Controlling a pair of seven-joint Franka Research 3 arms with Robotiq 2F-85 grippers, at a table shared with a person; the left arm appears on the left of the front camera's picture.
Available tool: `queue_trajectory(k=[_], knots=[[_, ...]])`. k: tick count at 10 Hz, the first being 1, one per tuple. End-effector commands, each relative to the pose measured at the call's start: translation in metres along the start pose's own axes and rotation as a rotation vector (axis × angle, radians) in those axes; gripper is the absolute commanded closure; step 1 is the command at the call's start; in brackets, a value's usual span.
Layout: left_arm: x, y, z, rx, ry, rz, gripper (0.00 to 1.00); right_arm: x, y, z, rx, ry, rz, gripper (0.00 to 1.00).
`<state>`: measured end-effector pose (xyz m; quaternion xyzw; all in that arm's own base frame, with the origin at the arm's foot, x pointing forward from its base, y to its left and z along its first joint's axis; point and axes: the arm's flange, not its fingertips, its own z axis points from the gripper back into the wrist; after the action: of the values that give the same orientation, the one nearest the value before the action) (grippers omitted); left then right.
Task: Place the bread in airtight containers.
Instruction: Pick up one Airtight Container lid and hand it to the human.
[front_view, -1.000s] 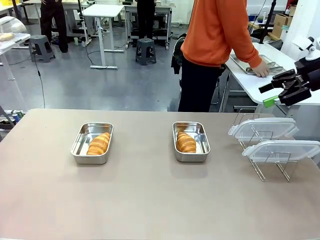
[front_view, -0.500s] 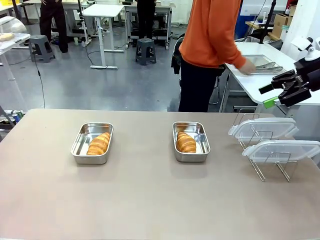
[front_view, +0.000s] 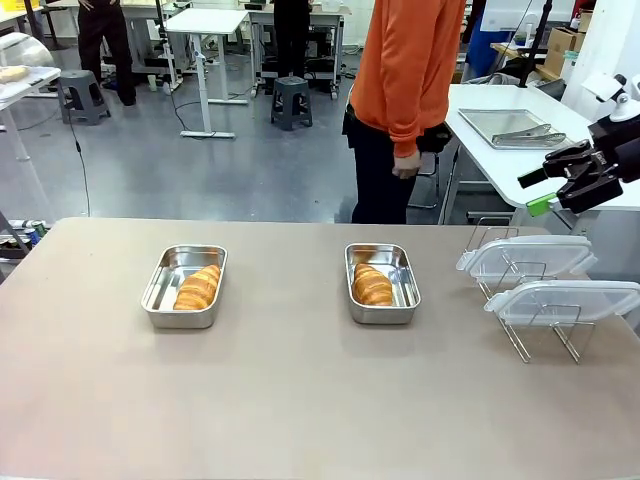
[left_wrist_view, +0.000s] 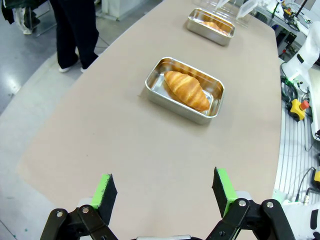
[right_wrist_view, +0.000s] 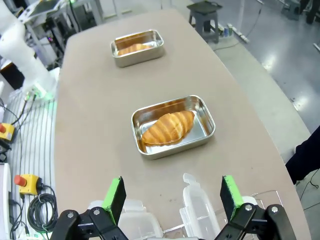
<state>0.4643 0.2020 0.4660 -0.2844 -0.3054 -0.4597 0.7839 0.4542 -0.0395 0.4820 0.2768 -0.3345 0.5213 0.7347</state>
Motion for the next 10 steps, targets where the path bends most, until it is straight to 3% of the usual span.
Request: queue_trajectory(k=[1,7,10], knots=[[0.003,-0.002,0.001,0.006,0.014,0.013,0.0,0.001,-0.003,-0.001,0.002,-0.032,0.012,0.0],[0.003,-0.002,0.001,0.006,0.014,0.013,0.0,0.0,0.0,0.001,0.0,0.0,-0.001,0.0],[0.003,-0.002,0.001,0.006,0.014,0.013,0.0,0.034,-0.032,-0.005,-0.103,0.27,0.206,0.0]])
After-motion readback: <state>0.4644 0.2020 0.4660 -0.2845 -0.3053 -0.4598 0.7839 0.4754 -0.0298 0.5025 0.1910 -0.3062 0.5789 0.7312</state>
